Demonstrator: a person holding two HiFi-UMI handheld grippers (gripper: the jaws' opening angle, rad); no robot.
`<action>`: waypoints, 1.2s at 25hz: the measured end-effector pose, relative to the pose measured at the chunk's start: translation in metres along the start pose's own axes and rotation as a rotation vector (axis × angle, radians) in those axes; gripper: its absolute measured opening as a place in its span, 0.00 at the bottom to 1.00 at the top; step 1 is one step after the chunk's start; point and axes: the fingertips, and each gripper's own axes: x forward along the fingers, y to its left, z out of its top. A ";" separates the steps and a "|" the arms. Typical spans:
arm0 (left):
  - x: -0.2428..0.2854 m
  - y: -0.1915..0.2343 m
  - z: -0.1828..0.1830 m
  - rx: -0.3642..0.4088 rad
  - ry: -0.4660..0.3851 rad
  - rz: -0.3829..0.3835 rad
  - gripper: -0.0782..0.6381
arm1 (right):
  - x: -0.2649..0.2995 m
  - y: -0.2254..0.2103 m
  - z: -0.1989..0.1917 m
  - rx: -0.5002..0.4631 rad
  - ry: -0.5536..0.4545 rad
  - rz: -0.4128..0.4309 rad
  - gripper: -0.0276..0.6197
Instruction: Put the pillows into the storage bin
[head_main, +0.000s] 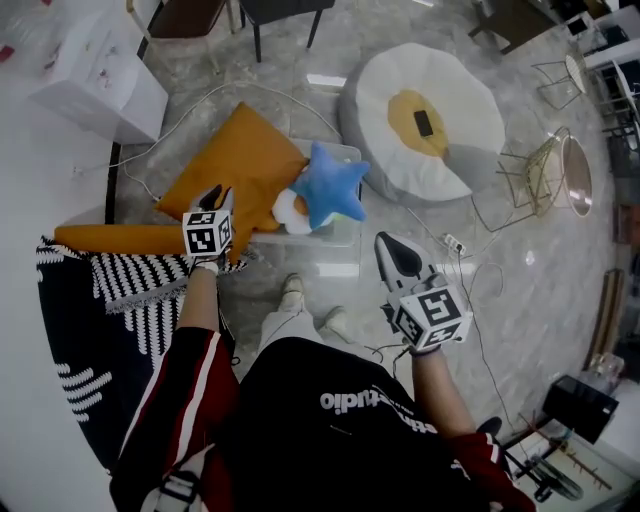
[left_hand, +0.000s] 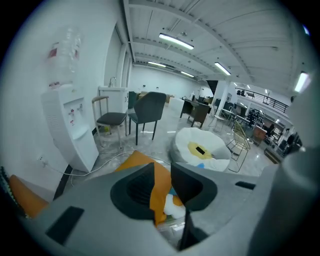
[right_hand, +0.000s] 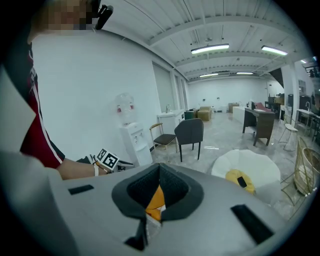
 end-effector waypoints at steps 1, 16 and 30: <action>-0.003 -0.003 0.003 -0.004 -0.008 -0.002 0.25 | -0.001 -0.001 0.003 -0.002 -0.010 0.003 0.05; -0.094 -0.107 0.102 0.034 -0.241 -0.050 0.25 | -0.069 -0.045 0.054 -0.031 -0.193 0.012 0.05; -0.188 -0.258 0.206 0.183 -0.480 -0.198 0.24 | -0.140 -0.090 0.106 -0.043 -0.375 -0.039 0.05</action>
